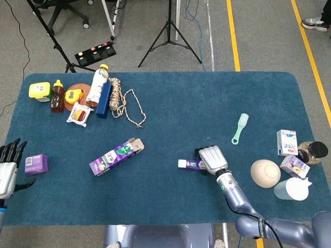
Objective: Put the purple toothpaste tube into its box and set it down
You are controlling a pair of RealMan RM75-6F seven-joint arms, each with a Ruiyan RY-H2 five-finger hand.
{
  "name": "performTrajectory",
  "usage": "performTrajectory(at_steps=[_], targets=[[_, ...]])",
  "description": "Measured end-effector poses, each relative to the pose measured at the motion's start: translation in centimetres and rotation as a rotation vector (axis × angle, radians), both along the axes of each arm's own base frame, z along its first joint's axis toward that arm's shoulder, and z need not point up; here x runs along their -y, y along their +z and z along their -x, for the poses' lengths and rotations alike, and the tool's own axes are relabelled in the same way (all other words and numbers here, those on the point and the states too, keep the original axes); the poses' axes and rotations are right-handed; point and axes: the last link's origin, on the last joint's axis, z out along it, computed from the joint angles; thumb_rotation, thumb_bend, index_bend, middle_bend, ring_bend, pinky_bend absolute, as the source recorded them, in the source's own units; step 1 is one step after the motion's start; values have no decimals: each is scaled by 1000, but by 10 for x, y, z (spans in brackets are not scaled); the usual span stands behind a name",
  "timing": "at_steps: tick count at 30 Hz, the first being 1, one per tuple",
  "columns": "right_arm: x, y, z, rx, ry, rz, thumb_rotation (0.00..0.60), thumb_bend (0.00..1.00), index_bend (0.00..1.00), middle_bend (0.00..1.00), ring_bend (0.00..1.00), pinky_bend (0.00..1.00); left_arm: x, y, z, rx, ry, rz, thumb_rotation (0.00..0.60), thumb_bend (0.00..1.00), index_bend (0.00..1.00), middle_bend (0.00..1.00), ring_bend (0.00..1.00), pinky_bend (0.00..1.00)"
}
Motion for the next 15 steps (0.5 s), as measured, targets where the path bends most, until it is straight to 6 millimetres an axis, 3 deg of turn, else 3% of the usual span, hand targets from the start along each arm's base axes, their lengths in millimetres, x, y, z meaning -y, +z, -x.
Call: performTrajectory(at_steps=[6,10,15], targets=[[-1,-5,2,8,9,-9,600,292,459,515,524,510,0,0,0,1,1,1,600,73,0,0,0,42],[-2,-5,0,23,32,-4,600,438,487,554,562,544,-1,-1,1,3,5,5,600,75,0,0,0,42],[-4,-4,1,30,51,0,600,468,487,554,562,545,-3,-4,1,6,14,30,600,74,0,0,0,42]])
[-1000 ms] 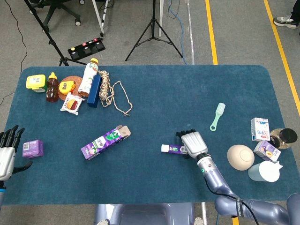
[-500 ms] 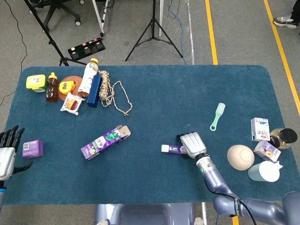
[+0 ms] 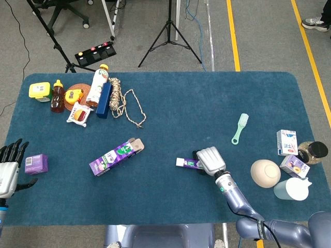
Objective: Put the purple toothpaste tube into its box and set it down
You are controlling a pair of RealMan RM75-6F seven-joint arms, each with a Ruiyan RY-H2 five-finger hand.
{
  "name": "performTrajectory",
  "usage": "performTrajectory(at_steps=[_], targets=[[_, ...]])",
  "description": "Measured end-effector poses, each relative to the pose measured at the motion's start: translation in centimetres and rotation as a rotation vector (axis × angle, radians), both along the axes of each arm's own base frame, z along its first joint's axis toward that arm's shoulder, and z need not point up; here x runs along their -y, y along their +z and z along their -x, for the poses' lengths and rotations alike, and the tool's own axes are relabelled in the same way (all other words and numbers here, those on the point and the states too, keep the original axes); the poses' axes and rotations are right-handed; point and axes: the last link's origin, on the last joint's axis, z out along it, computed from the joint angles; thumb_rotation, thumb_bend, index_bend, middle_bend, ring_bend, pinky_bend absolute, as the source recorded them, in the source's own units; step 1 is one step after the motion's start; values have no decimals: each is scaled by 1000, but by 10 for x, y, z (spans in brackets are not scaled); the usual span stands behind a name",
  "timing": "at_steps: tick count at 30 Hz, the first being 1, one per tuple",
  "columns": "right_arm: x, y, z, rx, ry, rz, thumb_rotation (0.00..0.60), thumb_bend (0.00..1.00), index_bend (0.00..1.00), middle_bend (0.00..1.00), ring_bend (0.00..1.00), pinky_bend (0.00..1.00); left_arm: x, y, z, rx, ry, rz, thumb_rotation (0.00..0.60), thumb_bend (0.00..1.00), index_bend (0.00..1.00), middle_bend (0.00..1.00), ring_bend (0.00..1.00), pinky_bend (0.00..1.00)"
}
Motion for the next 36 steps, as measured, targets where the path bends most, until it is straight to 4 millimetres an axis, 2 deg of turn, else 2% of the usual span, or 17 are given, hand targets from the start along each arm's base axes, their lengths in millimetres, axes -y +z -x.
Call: performTrajectory(at_steps=[10,19,23,28,36], targets=[[-7,10,-4,17,49,-3,600,468,487,554,563,552,-11,-14,-8,78,23,130,600,81,0,0,0,42],[-11,28,-10,38,70,21,600,468,487,553,562,552,-40,-19,-44,139,45,144,600,82,0,0,0,42],[-14,33,-12,46,81,28,600,469,487,553,562,552,-52,-28,-63,135,50,168,600,81,0,0,0,42],[-15,35,-12,40,84,31,600,468,487,553,562,552,-61,-51,-86,133,55,225,600,80,0,0,0,42],[-15,37,-10,56,79,32,600,468,488,553,562,552,-70,-112,-123,208,43,291,600,79,0,0,0,42]])
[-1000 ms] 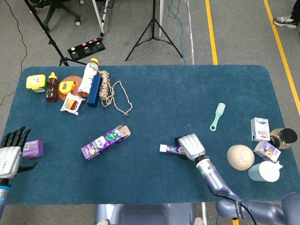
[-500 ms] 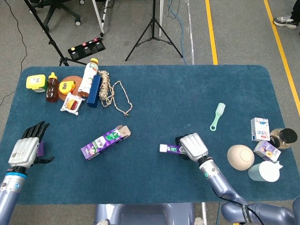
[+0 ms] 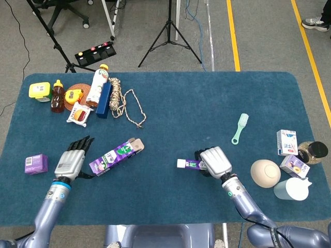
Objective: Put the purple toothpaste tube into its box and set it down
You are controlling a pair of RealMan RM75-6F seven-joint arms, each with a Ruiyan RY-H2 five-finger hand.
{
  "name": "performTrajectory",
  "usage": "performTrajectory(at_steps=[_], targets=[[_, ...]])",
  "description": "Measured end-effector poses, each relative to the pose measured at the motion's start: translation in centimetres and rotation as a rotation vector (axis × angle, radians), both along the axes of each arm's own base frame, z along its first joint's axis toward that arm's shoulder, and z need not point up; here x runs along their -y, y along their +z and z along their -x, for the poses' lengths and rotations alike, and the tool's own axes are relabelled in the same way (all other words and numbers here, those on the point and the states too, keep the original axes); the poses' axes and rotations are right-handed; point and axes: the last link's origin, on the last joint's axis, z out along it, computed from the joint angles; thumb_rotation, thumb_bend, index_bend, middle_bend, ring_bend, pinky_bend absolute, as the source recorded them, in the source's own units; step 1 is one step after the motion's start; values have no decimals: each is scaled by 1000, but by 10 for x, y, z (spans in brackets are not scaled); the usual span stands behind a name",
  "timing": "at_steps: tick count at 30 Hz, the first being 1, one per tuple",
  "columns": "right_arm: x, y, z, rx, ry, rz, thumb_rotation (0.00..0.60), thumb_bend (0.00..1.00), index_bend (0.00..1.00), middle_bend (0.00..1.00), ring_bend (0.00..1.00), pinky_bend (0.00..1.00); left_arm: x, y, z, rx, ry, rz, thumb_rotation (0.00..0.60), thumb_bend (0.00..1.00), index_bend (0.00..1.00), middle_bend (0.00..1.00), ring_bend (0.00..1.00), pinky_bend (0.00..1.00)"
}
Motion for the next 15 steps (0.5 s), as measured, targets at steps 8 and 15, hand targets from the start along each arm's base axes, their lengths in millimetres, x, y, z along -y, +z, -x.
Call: performTrajectory(at_steps=[8,15], targets=[[1,1,2,8,-5,-3,600,467,488,553,562,551,-7,-29,-14,-12,-16,-15,600,78,0,0,0,42],[0,6,4,27,3,-2,600,467,488,553,562,551,-19,-51,-8,-50,14,-55,600,79,0,0,0,42]])
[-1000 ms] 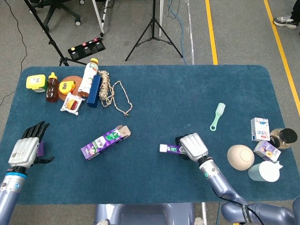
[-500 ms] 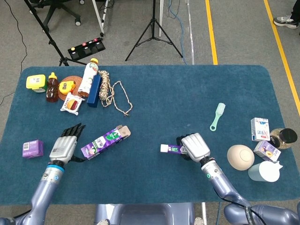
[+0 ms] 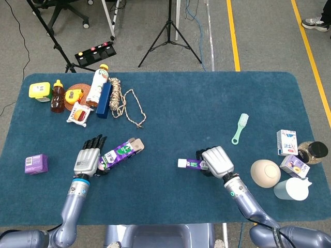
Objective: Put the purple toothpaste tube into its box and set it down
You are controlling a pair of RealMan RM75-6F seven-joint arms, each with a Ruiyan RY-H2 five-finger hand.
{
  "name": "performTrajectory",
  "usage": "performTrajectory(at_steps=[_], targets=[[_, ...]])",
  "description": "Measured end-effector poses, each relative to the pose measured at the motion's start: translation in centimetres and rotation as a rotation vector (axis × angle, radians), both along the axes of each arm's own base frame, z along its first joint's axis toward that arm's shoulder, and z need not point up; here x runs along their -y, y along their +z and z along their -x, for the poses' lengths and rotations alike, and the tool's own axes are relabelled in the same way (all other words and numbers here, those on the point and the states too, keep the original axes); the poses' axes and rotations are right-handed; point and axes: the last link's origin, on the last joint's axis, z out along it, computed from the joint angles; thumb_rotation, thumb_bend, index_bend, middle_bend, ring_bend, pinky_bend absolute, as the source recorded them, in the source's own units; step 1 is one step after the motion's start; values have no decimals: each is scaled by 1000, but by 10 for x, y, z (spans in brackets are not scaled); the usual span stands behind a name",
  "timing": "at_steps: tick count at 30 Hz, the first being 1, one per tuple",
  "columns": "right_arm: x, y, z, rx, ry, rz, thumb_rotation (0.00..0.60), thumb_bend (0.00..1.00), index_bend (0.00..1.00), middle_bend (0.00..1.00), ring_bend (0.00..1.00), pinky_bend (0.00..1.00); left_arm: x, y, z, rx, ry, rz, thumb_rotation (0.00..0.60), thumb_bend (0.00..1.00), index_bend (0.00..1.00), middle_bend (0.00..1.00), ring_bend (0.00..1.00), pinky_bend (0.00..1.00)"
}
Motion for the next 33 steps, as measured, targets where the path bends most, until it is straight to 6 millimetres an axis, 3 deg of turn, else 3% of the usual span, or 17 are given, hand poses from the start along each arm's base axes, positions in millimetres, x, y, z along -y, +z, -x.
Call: performTrajectory(at_steps=[13,21,33], targets=[[0,1,0,0,0,4,600,468,488,553,562,552,-34,4,19,-11,-58,-53,600,84,0,0,0,42],[-2,2,-5,2,4,3,600,468,488,553,562,552,-57,9,24,-128,-165,-29,600,85,0,0,0,42],[-8,3,-12,-6,24,4,600,468,487,553,562,552,-60,-5,17,-209,-216,110,600,100,4,0,0,51]])
